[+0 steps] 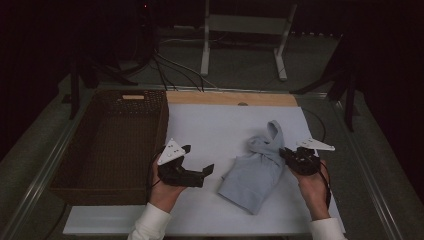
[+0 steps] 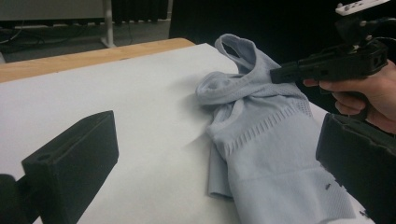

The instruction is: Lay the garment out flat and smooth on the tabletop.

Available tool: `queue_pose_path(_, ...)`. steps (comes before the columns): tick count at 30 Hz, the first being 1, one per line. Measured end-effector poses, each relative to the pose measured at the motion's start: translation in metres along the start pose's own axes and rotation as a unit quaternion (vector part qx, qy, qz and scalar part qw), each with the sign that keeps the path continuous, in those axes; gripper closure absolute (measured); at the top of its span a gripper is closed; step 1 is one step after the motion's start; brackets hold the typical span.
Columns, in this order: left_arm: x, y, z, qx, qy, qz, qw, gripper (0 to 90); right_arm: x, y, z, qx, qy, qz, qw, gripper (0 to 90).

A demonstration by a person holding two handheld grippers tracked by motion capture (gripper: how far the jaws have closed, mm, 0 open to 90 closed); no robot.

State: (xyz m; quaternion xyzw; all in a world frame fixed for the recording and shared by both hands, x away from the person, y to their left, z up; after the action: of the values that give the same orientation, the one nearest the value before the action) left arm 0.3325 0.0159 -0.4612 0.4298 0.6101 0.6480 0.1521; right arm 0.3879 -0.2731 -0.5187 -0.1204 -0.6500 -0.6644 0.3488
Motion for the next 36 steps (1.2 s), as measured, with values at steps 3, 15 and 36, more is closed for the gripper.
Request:
queue_pose_path(3,0.0,0.0,0.0,0.0,0.0,0.001,1.0,0.3,0.001,-0.002,-0.008,-0.008,-0.02,0.006,0.9998,68.2)
queue_pose_path(15,-0.002,-0.001,-0.002,-0.001,-0.001,0.002,1.0,0.4,0.028,0.005,0.036,0.023,0.003,-0.013,0.9996,13.9)
queue_pose_path(36,-0.001,0.0,-0.003,-0.003,-0.002,0.001,1.0,0.3,0.02,-0.026,0.113,0.097,0.076,0.035,0.9917,12.9)
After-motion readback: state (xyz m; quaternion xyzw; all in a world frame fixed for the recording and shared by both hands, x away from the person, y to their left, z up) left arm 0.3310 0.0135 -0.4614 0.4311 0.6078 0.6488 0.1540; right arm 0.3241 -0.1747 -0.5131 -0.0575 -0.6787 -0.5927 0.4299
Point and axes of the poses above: each handheld gripper's, and its own axes: x roughly backward along the jaws, y roughly out of its top, z roughly to its left, the point moved 10 cm from there along -x, roughly forward along the jaws, and after that the axes turned 6 degrees about -x, right-handed, at the moved point
